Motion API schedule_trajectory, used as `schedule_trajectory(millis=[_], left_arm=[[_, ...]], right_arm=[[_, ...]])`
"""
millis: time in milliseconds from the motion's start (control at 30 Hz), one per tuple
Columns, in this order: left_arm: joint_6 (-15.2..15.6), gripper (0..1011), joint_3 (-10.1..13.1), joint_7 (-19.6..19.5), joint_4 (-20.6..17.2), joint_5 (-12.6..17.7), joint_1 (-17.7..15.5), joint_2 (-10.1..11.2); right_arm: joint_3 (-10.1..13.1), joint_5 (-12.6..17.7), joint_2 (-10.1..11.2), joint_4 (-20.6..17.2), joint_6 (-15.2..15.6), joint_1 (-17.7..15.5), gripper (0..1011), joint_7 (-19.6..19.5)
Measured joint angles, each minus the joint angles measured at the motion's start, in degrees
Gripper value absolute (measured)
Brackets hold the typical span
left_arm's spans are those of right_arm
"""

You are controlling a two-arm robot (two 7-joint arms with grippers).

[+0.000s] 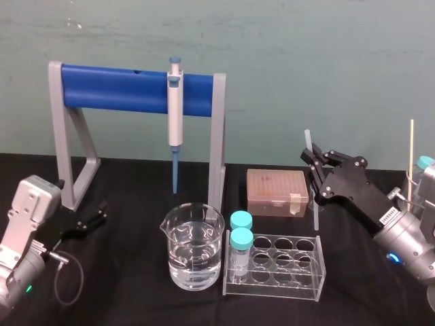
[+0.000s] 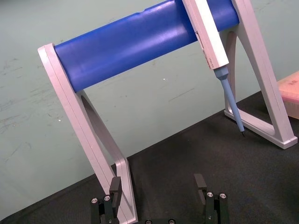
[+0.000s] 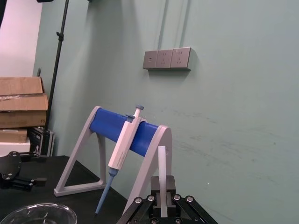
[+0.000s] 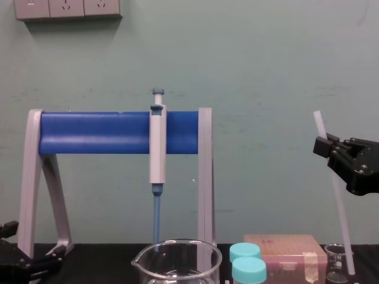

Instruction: Pick up the stirring rod with one hand, then place it down.

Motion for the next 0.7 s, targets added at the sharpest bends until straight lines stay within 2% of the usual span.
schedule_trajectory(millis=[467, 700], left_arm=[[0.00, 1000, 0.00, 0.00, 0.00, 0.00, 0.00, 0.00], [0.00, 1000, 0.00, 0.00, 0.00, 0.00, 0.00, 0.00]], right_arm=[[0.00, -0.03, 0.00, 0.00, 0.00, 0.00, 64, 0.00], [-0.20, -1.16, 0.07, -0.46, -0.74, -0.08, 64, 0.62]])
